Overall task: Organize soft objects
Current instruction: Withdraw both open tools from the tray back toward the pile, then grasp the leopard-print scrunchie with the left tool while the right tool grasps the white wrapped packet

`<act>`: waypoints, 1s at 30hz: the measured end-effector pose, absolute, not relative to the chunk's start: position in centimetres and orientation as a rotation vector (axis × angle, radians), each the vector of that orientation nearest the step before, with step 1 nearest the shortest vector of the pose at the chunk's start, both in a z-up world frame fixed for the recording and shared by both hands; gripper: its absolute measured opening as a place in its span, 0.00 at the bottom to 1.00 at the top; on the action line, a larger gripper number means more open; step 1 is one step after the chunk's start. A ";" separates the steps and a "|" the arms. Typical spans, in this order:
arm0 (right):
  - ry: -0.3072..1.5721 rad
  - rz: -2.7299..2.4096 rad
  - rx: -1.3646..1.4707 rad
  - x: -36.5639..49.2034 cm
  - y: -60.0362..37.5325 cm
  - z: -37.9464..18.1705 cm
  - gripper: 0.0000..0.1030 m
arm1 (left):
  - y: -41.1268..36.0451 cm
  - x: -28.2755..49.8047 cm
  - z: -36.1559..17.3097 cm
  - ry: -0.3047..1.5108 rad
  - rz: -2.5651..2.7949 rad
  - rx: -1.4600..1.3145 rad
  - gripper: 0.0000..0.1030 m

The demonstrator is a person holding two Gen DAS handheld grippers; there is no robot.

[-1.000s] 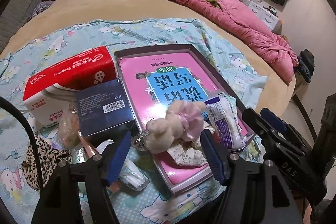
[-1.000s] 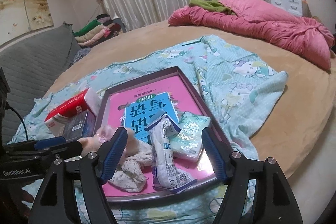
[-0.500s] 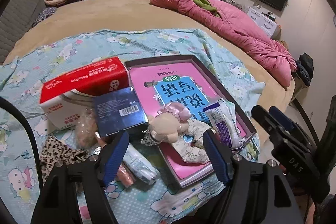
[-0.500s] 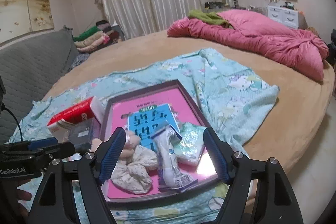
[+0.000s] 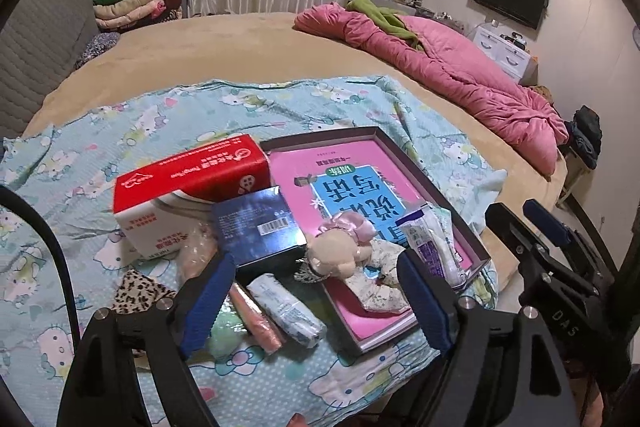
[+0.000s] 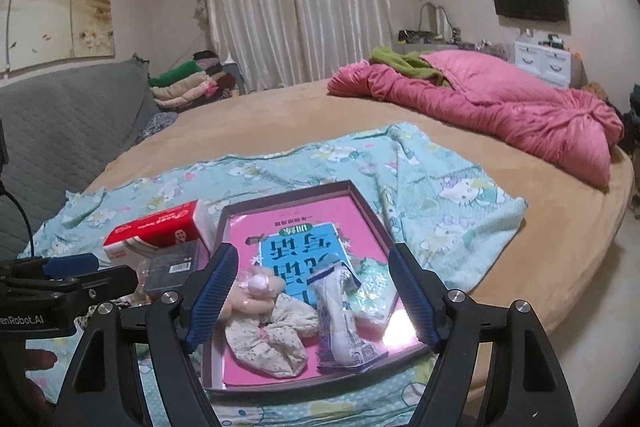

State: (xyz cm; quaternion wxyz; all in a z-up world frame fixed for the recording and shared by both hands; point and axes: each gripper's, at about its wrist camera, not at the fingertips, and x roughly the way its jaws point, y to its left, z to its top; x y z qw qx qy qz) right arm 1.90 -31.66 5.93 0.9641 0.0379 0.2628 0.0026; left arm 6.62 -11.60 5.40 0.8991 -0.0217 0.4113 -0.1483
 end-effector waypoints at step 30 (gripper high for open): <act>0.549 0.149 -0.051 1.0 -23.9 7.6 0.77 | -1.9 5.9 7.2 0.865 -0.153 -0.091 0.81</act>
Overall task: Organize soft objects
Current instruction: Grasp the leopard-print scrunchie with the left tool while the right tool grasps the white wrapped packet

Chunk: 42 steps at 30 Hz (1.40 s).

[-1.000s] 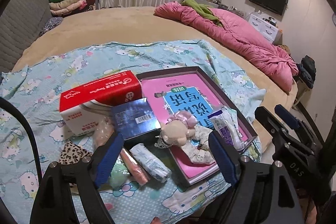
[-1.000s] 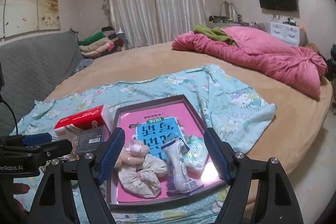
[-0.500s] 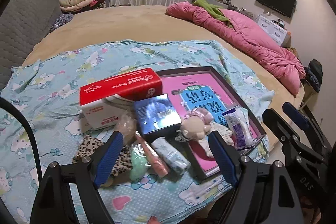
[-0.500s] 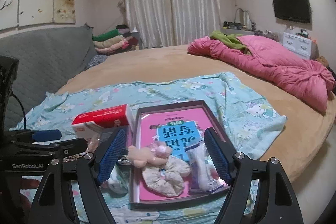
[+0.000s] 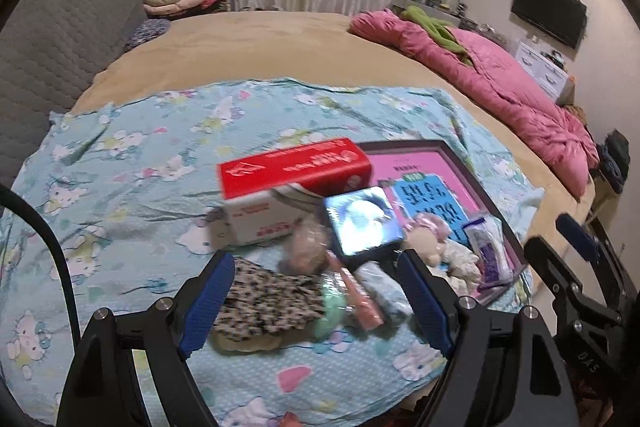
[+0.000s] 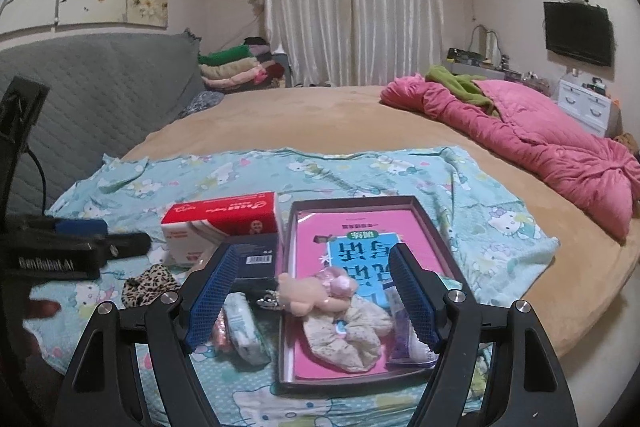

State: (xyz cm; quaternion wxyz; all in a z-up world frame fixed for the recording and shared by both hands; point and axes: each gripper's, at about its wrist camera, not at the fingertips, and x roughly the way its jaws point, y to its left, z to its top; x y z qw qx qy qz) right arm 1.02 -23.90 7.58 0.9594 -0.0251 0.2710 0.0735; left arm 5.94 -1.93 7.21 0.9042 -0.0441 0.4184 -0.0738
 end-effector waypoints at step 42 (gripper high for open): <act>0.918 0.269 -0.330 4.6 -17.8 -2.0 0.68 | 7.3 7.7 -1.7 0.991 -0.092 -0.287 0.81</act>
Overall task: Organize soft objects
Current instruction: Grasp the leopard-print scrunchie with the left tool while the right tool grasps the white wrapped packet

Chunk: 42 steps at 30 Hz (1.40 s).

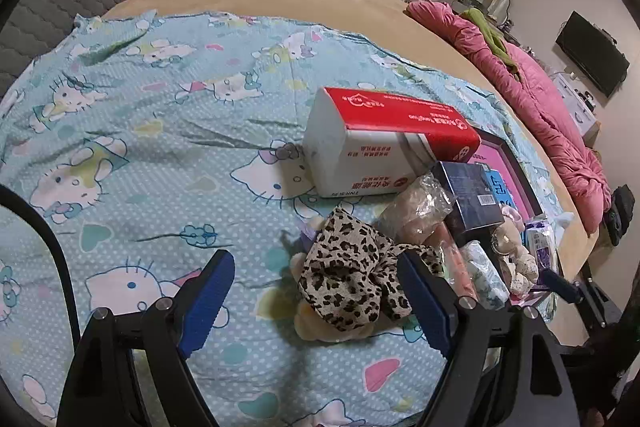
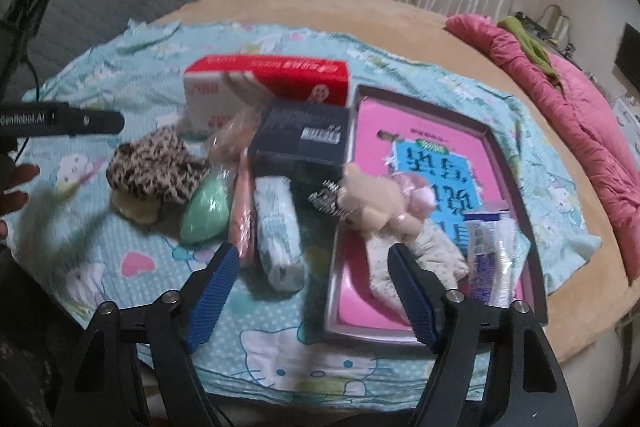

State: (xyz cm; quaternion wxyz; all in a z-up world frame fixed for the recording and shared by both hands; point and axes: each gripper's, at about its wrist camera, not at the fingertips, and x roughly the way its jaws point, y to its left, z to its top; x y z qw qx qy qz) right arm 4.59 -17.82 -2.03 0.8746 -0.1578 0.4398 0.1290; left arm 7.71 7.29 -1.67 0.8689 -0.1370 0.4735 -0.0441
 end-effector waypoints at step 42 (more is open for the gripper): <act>0.897 0.341 -0.502 6.5 -14.9 -5.7 0.32 | 7.4 11.4 -6.3 1.069 -0.126 -0.344 0.80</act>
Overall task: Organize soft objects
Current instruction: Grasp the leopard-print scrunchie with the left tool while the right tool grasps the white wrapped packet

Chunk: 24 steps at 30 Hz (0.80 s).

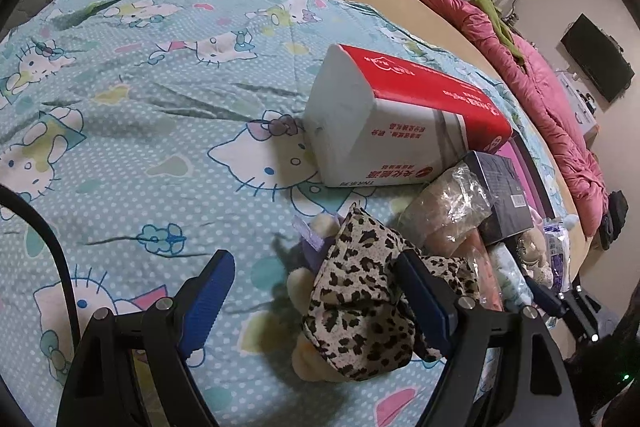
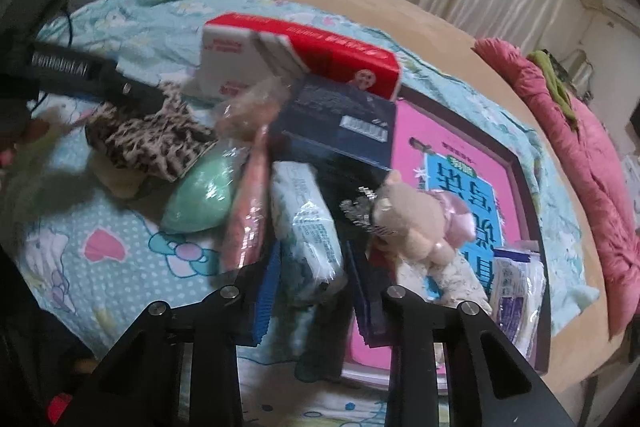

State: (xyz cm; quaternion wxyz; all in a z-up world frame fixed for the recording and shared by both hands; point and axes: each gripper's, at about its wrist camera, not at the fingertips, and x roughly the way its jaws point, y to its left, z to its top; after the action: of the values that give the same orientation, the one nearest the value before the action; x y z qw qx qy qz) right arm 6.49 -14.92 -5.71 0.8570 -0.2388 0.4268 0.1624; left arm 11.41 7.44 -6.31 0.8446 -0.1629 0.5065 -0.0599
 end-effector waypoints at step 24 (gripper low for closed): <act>0.941 0.380 -0.270 7.9 -17.5 -5.6 0.19 | 6.8 11.5 -5.5 0.996 -0.248 -0.386 0.10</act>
State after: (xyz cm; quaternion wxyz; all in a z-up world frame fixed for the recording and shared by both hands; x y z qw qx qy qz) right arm 7.90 -17.47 -5.56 0.8653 -0.1288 0.4493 0.1812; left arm 11.46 6.79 -5.47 0.8533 -0.1834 0.4736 -0.1180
